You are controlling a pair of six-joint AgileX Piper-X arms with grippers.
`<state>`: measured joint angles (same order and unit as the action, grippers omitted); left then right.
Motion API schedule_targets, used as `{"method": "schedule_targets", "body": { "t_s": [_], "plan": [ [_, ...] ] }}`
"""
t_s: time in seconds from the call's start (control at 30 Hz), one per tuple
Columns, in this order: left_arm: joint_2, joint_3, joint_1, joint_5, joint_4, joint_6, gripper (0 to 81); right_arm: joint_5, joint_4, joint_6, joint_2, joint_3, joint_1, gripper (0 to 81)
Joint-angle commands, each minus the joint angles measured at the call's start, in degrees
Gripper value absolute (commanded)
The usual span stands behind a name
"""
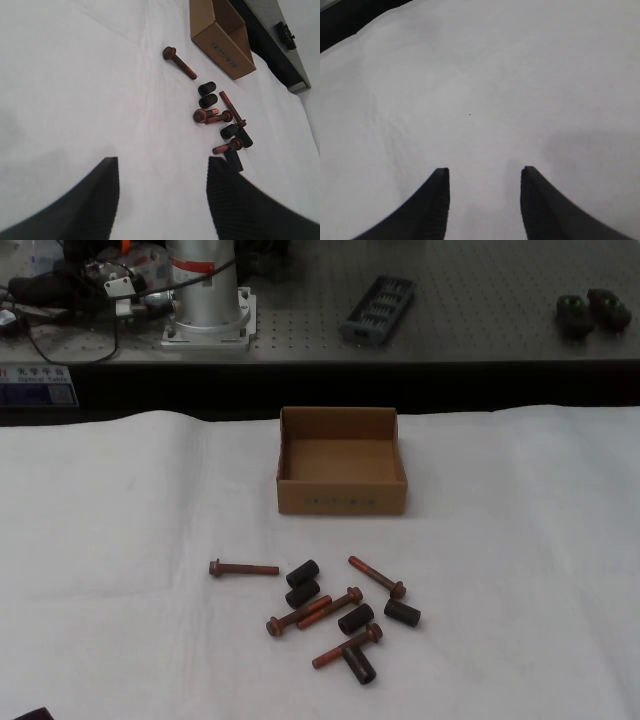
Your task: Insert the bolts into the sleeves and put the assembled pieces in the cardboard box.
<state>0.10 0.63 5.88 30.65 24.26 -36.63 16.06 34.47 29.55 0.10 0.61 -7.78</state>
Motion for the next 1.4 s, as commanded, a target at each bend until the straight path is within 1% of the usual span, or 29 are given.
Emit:
{"method": "schedule_targets", "body": {
  "t_s": [0.0, 0.2, 0.3, 0.4, 0.47, 0.53, 0.63, 0.77, 0.8, 0.97, 1.1, 1.2, 1.27, 1.37],
  "plan": [
    [-0.09, -0.63, 0.13, -0.44, -0.81, -1.15, 38.9, -0.44, -0.04, 0.00, -0.10, -0.61, 0.43, 34.9],
    [-0.09, -0.63, 0.13, -0.22, -0.81, -1.73, 38.9, -2.09, -0.51, 0.00, -0.10, -0.61, 0.43, 34.9],
    [-0.09, -0.63, 0.13, 1.52, -1.45, -3.82, 38.9, -8.15, -3.18, 0.00, -0.10, -0.61, 0.43, 34.9],
    [-0.09, -0.63, 0.13, 2.29, -3.24, -3.66, 38.9, -12.36, -7.20, 2.86, -0.10, -0.61, 0.31, 34.4],
    [-0.09, -0.63, 0.13, 2.29, -4.43, -3.66, 38.9, -13.99, -7.89, 2.98, -0.10, -0.61, 0.30, 31.2],
    [-0.09, -0.63, 0.13, 2.29, -5.16, -3.11, 38.9, -17.08, -7.89, 2.84, -0.05, -0.61, 0.30, 26.9],
    [-0.09, -0.63, 0.13, 2.29, -5.13, -2.13, 38.9, -21.65, -8.85, 2.54, 4.17, -1.38, 0.30, 25.6],
    [-0.09, -0.63, 0.13, 3.66, -5.13, -2.10, 38.9, -25.77, -9.49, -2.88, 13.85, -6.15, 0.30, 25.6],
    [-0.09, -0.63, 0.13, 3.94, -5.13, -2.33, 38.9, -27.27, -9.63, -3.06, 17.13, -7.92, 0.30, 25.6],
    [-0.09, -0.63, 0.13, 4.85, -5.13, -3.48, 38.9, -34.17, -9.50, -8.11, 35.45, -18.42, 0.30, 29.6],
    [-0.09, -0.63, 0.13, 4.85, -5.13, -4.14, 38.9, -40.79, -6.03, -13.97, 51.29, -28.50, -0.17, 32.2],
    [-0.09, -0.63, 0.13, 4.85, -5.13, -4.14, 38.9, -41.25, -0.92, -22.72, 62.17, -36.61, -3.25, 32.3],
    [-0.09, -0.63, 0.13, 4.85, -5.13, -4.14, 38.9, -40.79, 2.32, -29.55, 68.72, -41.59, -6.75, 32.3],
    [-0.09, -0.63, 0.13, 4.85, -5.13, -4.32, 38.9, -36.17, 4.31, -37.47, 76.53, -47.34, -13.08, 32.3]
  ]
}}
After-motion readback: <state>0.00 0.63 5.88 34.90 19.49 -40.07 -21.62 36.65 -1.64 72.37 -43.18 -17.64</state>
